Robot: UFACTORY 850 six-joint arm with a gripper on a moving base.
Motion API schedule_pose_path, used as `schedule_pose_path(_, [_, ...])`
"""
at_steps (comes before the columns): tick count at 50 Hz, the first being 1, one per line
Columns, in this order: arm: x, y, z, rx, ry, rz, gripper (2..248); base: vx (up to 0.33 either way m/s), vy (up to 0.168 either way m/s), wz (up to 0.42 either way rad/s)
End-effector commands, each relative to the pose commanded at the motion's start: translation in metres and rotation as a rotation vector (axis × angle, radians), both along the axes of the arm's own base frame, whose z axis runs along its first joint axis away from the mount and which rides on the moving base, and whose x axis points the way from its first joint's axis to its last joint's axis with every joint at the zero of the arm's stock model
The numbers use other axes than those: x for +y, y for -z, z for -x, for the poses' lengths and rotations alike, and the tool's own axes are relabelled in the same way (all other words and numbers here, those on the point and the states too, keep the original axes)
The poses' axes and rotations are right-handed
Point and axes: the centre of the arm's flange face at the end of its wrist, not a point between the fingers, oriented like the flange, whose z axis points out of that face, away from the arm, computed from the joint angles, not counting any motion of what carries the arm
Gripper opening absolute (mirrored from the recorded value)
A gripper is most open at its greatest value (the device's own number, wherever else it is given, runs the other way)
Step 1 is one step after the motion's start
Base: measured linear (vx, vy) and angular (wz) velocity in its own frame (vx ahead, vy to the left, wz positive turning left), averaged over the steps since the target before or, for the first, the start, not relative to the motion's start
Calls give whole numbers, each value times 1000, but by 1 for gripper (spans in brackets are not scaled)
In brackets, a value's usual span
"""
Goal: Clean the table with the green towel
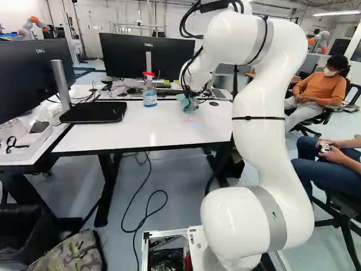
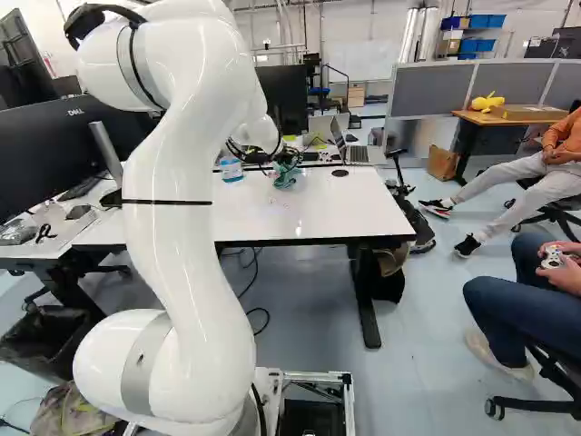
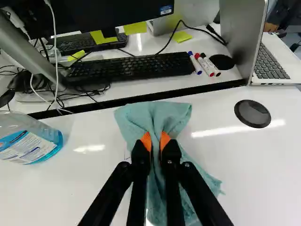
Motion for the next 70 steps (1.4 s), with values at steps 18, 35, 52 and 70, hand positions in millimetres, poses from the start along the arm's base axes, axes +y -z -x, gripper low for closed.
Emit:
schedule_pose_path(18, [-1,20,-7,-16,3,4,41,0,0,0])
schedule_pose_path(35, [-1,41,-11,13,3,3,41,0,0,0])
schedule_pose_path(52, [-1,50,-12,24,3,3,41,0,0,0])
schedule_pose_path(70, [0,52,-11,56,1,0,41,0,0,0])
